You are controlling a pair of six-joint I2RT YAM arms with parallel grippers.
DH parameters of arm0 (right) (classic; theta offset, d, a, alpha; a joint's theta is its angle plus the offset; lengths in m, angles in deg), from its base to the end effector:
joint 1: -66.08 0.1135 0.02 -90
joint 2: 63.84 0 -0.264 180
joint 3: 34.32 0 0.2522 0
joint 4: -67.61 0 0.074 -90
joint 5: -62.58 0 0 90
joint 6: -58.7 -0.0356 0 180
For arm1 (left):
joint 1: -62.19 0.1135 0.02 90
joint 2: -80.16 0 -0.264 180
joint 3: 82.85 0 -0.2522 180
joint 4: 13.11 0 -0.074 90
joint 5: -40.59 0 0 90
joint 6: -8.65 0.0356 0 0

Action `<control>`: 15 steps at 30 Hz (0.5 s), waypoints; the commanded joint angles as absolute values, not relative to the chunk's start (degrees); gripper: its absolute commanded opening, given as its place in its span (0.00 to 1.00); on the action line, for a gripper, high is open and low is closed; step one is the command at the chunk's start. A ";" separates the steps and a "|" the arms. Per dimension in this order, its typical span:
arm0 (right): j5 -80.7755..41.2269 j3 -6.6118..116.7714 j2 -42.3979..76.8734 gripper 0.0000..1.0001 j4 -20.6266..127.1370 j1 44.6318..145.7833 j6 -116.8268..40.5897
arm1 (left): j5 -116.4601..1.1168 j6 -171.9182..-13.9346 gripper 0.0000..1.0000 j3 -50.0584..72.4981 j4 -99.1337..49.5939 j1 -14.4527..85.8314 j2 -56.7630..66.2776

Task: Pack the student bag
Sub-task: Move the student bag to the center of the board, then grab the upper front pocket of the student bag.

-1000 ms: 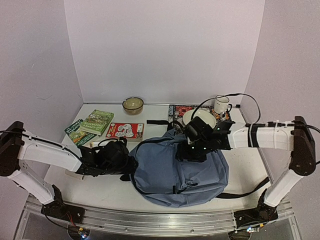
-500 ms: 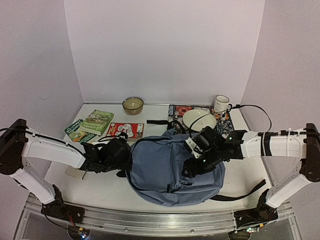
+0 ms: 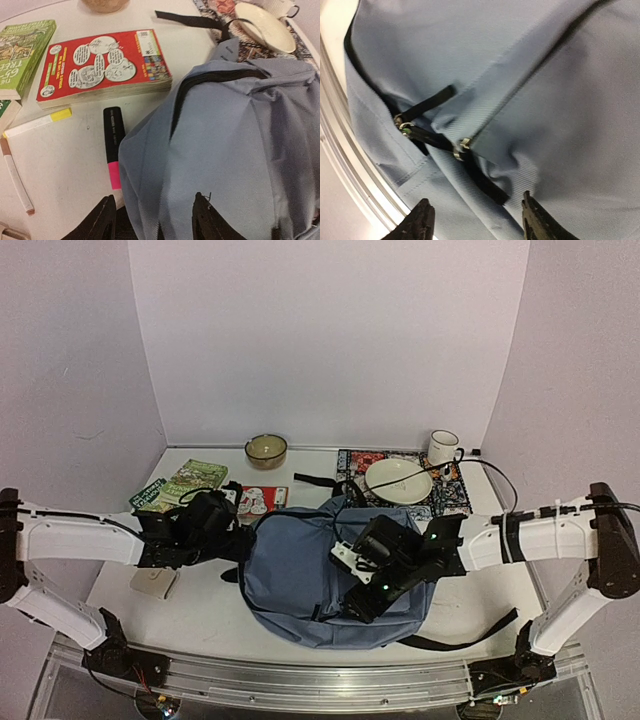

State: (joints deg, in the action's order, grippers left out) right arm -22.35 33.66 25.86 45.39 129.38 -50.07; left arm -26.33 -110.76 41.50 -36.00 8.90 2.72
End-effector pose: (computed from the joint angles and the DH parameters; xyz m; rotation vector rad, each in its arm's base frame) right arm 0.1462 0.2978 0.2082 -0.9829 2.2775 0.7750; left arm 0.1742 -0.2103 0.2025 0.2818 2.2725 -0.2796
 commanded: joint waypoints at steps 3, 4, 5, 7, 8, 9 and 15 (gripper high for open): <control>-27.33 37.28 29.24 0.51 43.64 131.49 -45.64 | -32.33 -113.71 0.60 40.51 -35.66 5.05 11.02; -27.41 37.39 29.79 0.50 43.65 131.53 -45.40 | -33.47 -114.61 0.61 40.73 -35.63 4.53 11.52; -27.95 37.54 30.29 0.49 43.65 131.53 -45.28 | -34.00 -115.45 0.62 40.98 -35.60 3.99 11.69; -28.66 37.79 31.39 0.44 43.72 131.52 -44.82 | -34.59 -116.94 0.62 41.42 -35.48 2.63 11.55; -28.65 37.88 31.88 0.41 43.75 131.54 -44.72 | -34.75 -117.60 0.62 41.68 -35.30 2.10 11.24; -28.85 37.91 32.46 0.37 43.84 131.54 -44.65 | -34.96 -118.15 0.63 42.10 -34.90 1.52 10.96; -29.63 37.47 34.03 0.23 45.13 131.51 -44.66 | -36.79 -120.54 0.62 43.30 -30.43 -0.91 8.20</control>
State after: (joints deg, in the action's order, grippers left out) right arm -27.98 35.98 32.81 46.30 131.36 -45.23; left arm -34.70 -117.71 42.61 -34.92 0.50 9.96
